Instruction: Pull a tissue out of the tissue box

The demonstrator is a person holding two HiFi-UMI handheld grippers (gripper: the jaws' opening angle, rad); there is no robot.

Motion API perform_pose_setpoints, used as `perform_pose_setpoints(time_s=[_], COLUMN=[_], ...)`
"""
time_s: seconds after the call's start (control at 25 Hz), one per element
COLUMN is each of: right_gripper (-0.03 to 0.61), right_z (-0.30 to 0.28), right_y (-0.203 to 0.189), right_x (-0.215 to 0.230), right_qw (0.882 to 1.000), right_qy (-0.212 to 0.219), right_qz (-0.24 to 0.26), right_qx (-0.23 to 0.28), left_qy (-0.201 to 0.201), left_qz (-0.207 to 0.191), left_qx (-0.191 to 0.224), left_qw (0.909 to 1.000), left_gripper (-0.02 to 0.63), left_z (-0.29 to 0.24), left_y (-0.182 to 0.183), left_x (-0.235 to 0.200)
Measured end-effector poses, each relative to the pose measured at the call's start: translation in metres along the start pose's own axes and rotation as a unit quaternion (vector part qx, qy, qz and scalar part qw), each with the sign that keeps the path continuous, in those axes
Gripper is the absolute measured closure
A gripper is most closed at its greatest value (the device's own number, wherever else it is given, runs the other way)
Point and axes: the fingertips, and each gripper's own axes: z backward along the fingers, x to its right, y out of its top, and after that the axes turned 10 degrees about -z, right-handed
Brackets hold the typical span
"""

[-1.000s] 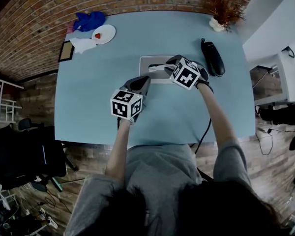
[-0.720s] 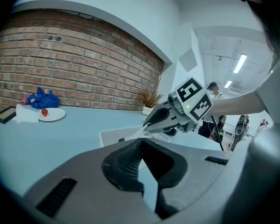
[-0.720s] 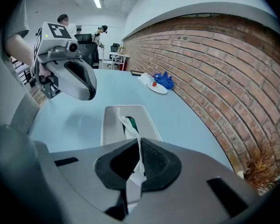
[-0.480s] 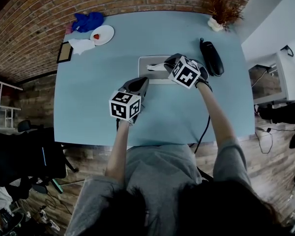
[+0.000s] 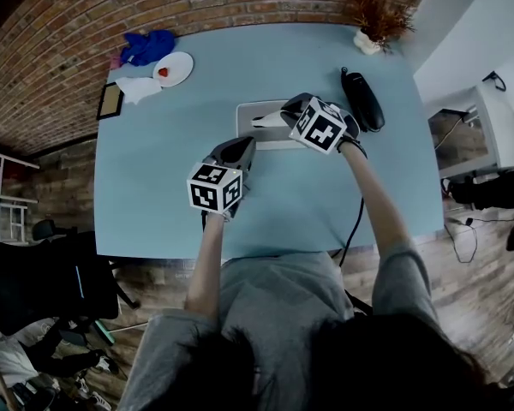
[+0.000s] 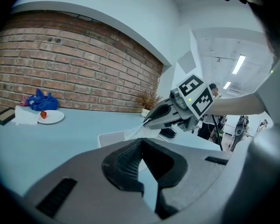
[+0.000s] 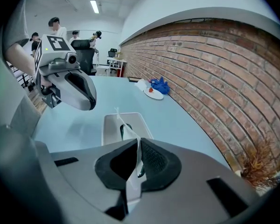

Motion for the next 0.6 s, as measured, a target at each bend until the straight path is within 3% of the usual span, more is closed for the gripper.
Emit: perform_pose_setpoints(time_s=[0.6], right_gripper=[0.577], right_z=[0.026], right_y=[0.019], right_x=[-0.002], right_qw=[0.999], right_qy=[-0.003], right_qz=[-0.005], right_qx=[0.035], left_qy=[0.006], left_qz=[-0.012], left_qx=[0.02], left_qw=[0.9997], left_gripper=[0.611], left_z=[0.009], left_y=[0.017], left_x=[0.007])
